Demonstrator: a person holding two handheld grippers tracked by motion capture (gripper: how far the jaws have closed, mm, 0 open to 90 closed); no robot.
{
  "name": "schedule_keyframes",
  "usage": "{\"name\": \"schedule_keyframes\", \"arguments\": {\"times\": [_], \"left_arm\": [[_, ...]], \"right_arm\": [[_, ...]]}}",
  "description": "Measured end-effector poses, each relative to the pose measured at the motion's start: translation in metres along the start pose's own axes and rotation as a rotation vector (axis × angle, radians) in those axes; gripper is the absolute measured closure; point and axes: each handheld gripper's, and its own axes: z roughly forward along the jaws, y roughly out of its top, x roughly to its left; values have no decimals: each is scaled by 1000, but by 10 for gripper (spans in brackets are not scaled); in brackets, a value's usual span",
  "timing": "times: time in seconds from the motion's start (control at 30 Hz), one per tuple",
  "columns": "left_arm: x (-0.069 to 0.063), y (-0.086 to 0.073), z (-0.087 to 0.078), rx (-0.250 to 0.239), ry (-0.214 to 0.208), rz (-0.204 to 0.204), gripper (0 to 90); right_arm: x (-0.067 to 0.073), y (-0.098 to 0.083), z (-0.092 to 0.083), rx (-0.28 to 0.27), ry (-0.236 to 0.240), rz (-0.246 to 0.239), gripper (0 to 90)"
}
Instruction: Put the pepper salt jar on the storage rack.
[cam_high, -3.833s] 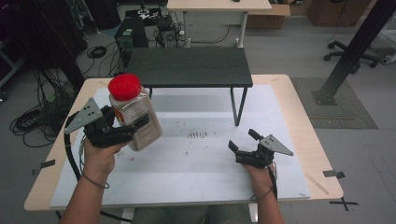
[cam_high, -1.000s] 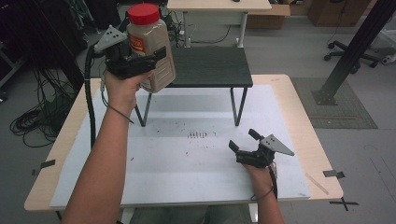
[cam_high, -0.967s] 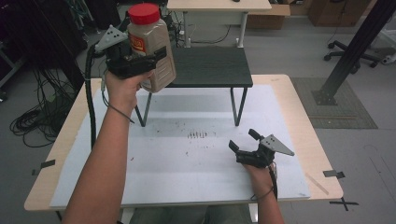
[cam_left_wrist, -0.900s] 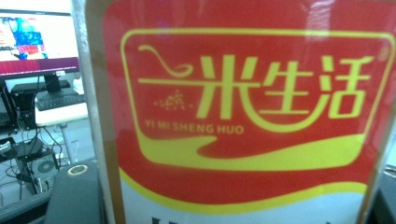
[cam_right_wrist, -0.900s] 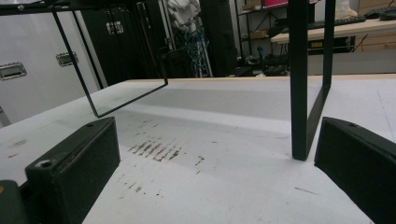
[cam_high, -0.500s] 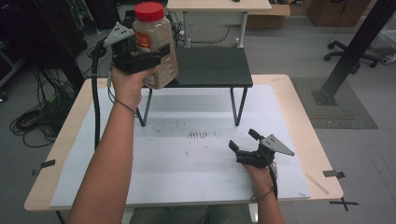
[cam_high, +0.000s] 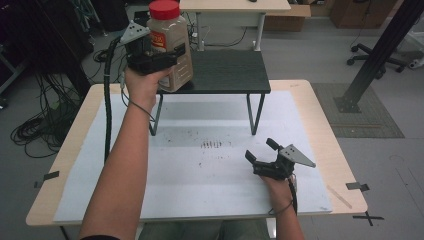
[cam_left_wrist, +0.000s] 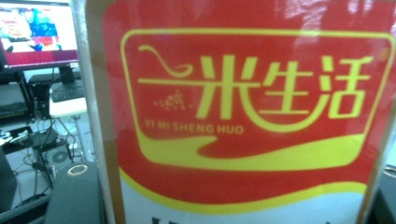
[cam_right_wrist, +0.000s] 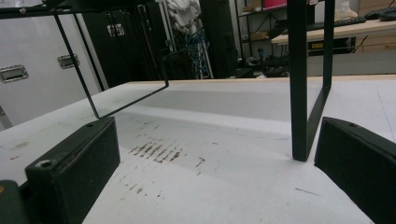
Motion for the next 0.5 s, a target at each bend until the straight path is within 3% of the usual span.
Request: {"name": "schedule_keyframes", "arguments": {"times": [0.5], "left_arm": [[7,-3,9,-12,20,-19,269]], "right_arm": [[0,0,0,-2,-2,2,0]]}}
